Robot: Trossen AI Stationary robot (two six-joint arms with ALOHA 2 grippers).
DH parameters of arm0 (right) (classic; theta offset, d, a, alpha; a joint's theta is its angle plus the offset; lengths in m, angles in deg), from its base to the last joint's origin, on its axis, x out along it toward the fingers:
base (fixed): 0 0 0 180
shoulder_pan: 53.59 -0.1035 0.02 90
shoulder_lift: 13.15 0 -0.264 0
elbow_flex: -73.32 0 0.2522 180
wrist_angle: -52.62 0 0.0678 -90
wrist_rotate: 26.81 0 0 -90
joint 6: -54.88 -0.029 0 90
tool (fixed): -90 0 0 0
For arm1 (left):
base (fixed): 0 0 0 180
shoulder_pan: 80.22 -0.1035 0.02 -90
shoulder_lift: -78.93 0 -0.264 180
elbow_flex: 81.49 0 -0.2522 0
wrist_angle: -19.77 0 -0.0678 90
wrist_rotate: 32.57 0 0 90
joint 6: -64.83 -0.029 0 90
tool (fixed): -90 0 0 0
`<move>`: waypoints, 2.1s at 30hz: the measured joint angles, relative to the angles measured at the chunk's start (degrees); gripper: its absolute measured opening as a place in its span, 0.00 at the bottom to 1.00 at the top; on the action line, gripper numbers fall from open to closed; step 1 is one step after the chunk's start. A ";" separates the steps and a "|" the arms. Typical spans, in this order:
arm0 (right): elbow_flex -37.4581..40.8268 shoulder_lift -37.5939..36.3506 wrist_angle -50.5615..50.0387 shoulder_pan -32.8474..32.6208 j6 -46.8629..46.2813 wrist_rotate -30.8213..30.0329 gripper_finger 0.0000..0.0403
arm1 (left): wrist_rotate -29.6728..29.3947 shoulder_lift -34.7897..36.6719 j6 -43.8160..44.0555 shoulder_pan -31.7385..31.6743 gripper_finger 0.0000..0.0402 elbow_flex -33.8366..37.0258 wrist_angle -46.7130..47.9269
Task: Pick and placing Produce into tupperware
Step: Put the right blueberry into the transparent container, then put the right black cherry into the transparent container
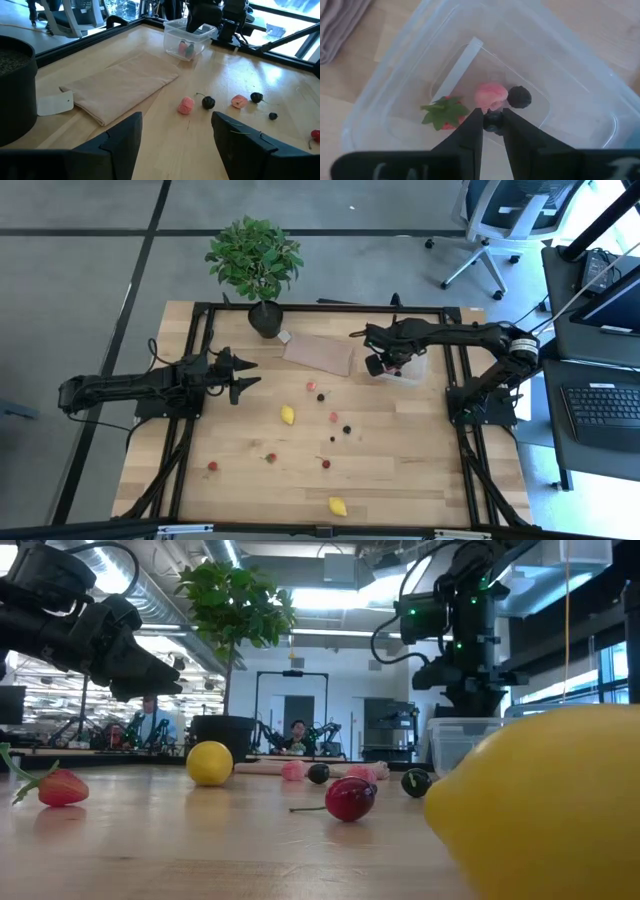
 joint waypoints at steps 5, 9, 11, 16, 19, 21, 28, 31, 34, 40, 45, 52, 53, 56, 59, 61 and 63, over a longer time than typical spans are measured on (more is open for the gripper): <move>0.00 0.01 0.01 0.02 0.37 -0.04 0.29 | 0.00 -0.01 -0.02 0.00 0.58 0.00 -0.02; 0.00 0.01 0.01 0.02 0.33 0.02 0.44 | 0.00 0.00 -0.02 0.00 0.58 0.00 0.00; -0.02 0.01 -0.01 0.02 0.30 0.04 0.51 | 0.00 0.00 -0.02 0.00 0.58 0.00 -0.02; -0.02 0.01 -0.66 0.02 0.15 0.37 0.63 | 0.00 -0.01 0.00 0.00 0.58 0.00 0.00; -0.02 0.01 -0.71 0.02 0.39 0.39 0.66 | 0.00 0.00 -0.02 0.00 0.58 0.00 0.00; -0.02 0.01 -0.73 0.02 0.79 0.39 0.67 | 0.00 0.00 -0.02 0.00 0.58 0.00 0.00; -1.56 -0.38 -0.96 -0.66 2.04 1.48 0.67 | 0.02 0.00 0.28 0.00 0.58 0.00 0.00; -6.02 -1.25 -0.21 -3.15 6.20 2.29 0.67 | 0.00 -0.01 0.31 0.01 0.58 0.00 0.00; -10.87 -1.41 1.43 -7.09 9.77 3.60 0.67 | 0.00 -0.01 0.31 0.02 0.58 0.00 0.00; -13.98 -1.46 11.87 -18.66 22.87 3.96 0.67 | 0.00 0.00 0.42 0.00 0.58 0.00 0.02; -8.18 -1.46 21.27 -26.36 24.87 3.96 0.67 | 0.02 0.00 0.53 0.02 0.58 0.00 0.06; 3.02 -1.43 34.68 -31.61 30.70 3.28 0.67 | 0.00 0.00 0.63 0.01 0.58 0.00 0.26; 4.51 -1.42 37.30 -32.00 31.98 3.30 0.67 | 0.00 0.00 0.63 0.01 0.58 0.00 0.25; 8.03 -1.41 45.45 -32.53 32.70 3.33 0.67 | 0.00 -0.02 0.63 0.02 0.58 0.00 0.25; 10.63 -1.41 48.83 -32.68 31.16 3.34 0.67 | 0.00 -0.02 0.62 0.02 0.58 0.00 0.25; 11.77 -1.41 50.10 -32.69 30.73 3.37 0.67 | 0.00 0.00 0.63 0.00 0.58 0.00 0.24; 12.74 -1.41 50.34 -32.70 31.10 3.38 0.67 | 0.00 -0.02 0.63 0.02 0.58 0.00 0.24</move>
